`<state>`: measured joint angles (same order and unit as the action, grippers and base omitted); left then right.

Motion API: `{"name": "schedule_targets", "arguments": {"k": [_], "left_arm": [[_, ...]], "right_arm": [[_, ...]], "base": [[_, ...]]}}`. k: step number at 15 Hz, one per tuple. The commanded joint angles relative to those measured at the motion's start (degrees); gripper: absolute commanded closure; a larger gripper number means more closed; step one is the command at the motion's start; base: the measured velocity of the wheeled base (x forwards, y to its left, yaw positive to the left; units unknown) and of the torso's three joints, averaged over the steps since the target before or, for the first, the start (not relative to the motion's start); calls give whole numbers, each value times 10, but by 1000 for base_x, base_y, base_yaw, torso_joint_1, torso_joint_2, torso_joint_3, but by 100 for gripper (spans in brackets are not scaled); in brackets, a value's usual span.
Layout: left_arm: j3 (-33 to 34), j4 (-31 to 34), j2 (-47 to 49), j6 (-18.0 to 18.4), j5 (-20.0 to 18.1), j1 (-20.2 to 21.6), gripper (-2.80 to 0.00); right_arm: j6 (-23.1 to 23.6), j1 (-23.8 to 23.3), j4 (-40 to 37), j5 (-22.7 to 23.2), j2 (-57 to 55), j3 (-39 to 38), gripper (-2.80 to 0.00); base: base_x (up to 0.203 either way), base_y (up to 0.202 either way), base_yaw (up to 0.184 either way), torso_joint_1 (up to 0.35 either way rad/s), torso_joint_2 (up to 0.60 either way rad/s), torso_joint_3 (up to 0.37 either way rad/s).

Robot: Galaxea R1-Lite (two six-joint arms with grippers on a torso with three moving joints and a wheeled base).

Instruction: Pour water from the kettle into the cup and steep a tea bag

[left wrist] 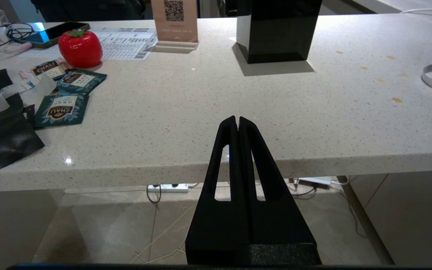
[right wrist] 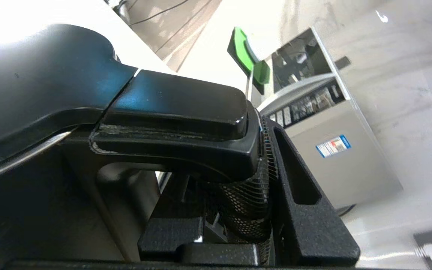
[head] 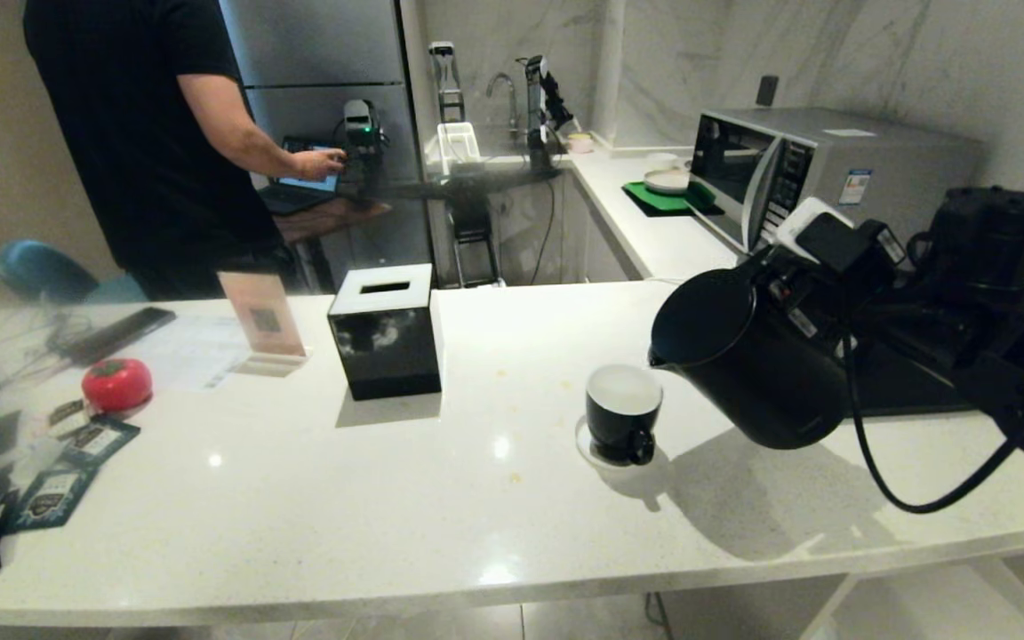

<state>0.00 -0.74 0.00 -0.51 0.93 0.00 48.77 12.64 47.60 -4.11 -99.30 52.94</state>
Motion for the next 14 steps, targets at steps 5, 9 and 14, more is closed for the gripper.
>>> {"name": "schedule_targets", "arguments": {"k": [5, 9, 14], "left_arm": [[0, 0, 1, 0, 0, 0, 0], [0, 0, 1, 0, 0, 0, 0], [0, 0, 1, 0, 0, 0, 0]], "right_arm": [[17, 4, 6, -1, -3, 6, 0], [30, 5, 6, -1, -5, 9, 0], [40, 4, 6, -1, -5, 8, 0]], "base": [[0, 0, 0, 0, 0, 0], [0, 0, 0, 0, 0, 0], [0, 0, 0, 0, 0, 0]]}}
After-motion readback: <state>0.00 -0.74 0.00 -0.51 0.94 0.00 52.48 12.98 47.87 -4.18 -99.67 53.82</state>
